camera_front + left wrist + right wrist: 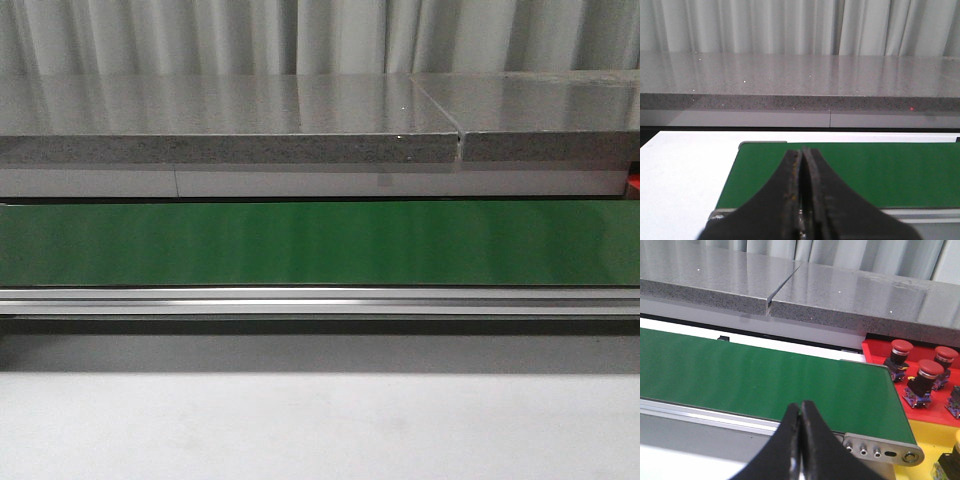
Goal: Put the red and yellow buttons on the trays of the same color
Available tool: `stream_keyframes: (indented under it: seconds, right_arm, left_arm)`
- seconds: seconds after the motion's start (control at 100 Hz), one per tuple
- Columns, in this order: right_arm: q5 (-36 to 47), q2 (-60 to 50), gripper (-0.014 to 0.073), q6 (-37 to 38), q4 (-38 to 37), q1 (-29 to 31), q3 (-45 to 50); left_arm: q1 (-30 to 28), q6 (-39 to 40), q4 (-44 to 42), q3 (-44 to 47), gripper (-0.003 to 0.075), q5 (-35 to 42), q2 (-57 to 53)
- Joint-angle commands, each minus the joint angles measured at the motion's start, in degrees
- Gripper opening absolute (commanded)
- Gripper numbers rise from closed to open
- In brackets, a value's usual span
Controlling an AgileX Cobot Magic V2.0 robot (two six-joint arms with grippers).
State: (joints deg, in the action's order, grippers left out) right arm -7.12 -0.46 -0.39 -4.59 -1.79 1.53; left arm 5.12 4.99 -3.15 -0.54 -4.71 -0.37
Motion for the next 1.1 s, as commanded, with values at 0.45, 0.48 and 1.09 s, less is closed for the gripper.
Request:
stream_keyframes:
  seconds: [0.45, 0.48, 1.09]
  right_arm:
    - [4.7, -1.0, -0.0068, -0.1, -0.4, 0.1, -0.6]
    - [4.7, -1.0, -0.0068, -0.1, -0.4, 0.1, -0.6]
    - [4.7, -1.0, -0.0068, -0.1, -0.4, 0.1, -0.6]
  left_arm:
    - [-0.1, 0.8, -0.4, 2.4, -0.0019, 6.9, -2.2]
    - [-0.1, 0.8, -0.4, 2.4, -0.0019, 6.9, -2.2]
    - [-0.1, 0.8, -0.4, 2.4, -0.0019, 6.9, -2.2]
